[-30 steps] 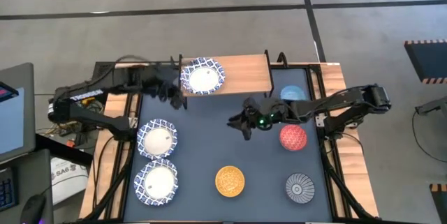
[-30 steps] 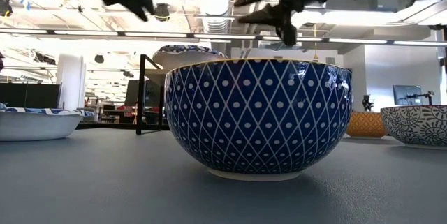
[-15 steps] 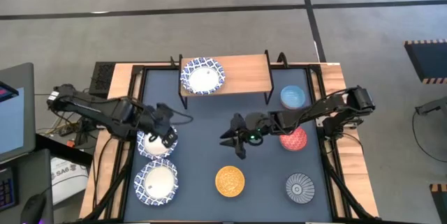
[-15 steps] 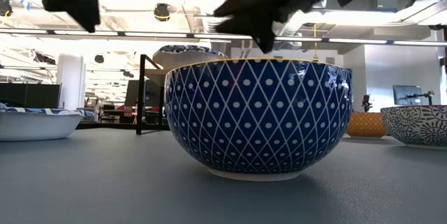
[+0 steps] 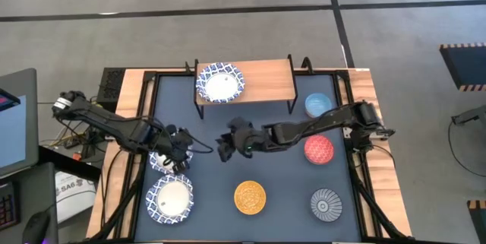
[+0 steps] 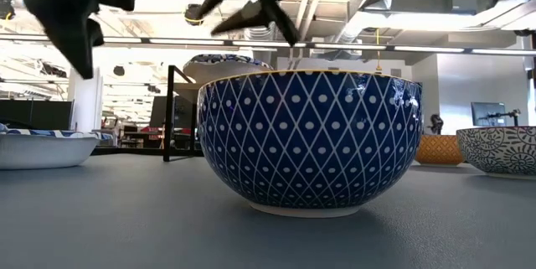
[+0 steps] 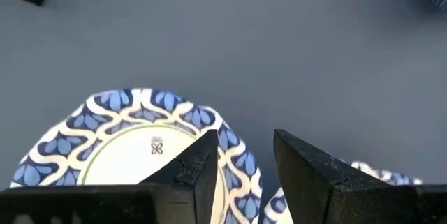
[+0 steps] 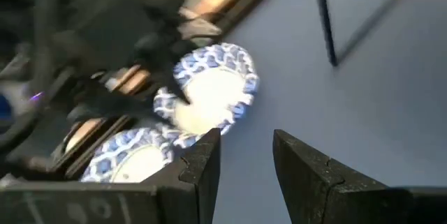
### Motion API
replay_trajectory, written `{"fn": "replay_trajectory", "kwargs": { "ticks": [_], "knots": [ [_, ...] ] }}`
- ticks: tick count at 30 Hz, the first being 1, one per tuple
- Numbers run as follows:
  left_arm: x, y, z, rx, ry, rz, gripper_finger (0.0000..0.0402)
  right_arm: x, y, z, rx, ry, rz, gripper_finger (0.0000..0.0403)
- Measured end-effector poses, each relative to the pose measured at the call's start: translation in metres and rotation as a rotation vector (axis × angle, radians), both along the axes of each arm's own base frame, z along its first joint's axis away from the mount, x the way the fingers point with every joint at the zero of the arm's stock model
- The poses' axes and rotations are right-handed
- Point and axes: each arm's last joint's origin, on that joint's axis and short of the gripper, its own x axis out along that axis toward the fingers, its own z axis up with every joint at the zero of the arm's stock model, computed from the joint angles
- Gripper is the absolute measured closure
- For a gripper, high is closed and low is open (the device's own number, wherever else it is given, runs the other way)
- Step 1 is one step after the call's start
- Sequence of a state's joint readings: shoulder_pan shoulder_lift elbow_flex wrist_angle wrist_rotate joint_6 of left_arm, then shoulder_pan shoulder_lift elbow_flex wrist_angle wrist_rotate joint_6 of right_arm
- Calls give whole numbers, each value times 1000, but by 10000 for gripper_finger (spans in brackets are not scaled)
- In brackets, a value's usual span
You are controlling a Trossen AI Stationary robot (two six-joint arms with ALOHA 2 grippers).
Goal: Place and stack bowls onto a shelf
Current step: Stack the white bowl on top of the white bowl on the shelf
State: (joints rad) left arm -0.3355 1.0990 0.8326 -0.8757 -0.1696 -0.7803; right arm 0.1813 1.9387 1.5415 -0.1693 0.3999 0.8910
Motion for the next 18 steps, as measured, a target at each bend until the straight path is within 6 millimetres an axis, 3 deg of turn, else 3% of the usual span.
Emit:
{"fn": "replay_trajectory", "kwargs": {
  "ticks": [9, 18],
  "knots": [
    [-12, -10, -13, 55, 64, -76, 278, 23, 11, -38, 219, 2, -107, 246],
    [-27, -18, -29, 73, 126, -66, 278, 59, -14, -90, 359, -49, -76, 246]
  ]
}}
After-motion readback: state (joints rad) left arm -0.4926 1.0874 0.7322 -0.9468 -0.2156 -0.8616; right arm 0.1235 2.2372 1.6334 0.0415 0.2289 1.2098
